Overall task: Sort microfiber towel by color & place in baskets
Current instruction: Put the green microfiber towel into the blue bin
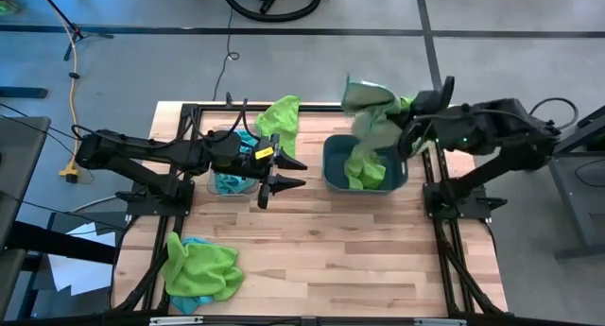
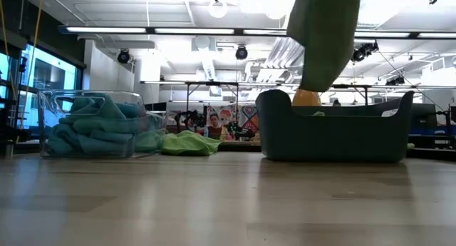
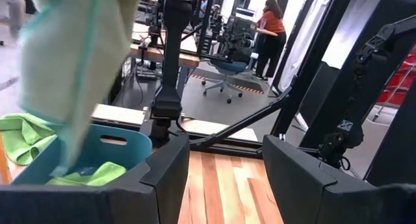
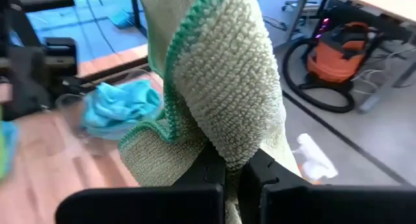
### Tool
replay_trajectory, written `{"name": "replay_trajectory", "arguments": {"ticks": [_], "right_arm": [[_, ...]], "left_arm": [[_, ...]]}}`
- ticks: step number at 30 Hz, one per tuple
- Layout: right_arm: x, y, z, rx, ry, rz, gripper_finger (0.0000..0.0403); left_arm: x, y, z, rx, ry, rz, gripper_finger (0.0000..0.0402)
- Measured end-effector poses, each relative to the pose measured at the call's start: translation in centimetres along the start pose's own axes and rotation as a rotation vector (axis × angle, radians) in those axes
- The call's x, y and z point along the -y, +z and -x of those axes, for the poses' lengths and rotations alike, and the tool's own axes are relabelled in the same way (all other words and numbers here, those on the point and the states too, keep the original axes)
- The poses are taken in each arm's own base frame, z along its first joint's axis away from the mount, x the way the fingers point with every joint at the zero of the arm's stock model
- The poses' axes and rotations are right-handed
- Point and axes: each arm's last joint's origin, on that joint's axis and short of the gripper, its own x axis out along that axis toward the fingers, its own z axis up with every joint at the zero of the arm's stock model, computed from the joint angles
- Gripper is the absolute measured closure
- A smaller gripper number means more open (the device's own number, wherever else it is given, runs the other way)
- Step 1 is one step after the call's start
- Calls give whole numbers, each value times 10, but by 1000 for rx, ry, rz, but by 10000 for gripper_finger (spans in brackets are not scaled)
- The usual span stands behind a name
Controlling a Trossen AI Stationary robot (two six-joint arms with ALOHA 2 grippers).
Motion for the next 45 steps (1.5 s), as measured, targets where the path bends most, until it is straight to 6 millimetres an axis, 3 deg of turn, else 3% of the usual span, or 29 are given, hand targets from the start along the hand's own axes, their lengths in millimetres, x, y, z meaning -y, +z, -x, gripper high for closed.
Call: {"name": "replay_trajectory", "arguments": {"ticks": [5,17,25,32,39,45], "right_arm": [[4,-13,-11,-37,-41,12,402],[11,-88,-39,-133,-153,-138,402],[-2,-92,-81,-75,-218,-255,402],[-12,-100,-113,-179,-255,-371,402],[-18,-118,-144,-451,-243,-416,402],[-17,-133,-172,-691,-232,-451,402]], "left_arm": [[0,0,0,0,1,38,218],[-3,1,0,4,17,40,218],[-12,10,5,61,37,40,218],[-10,31,36,142,36,36,218],[-3,51,72,236,22,-46,218],[1,59,92,287,12,-50,218]]}}
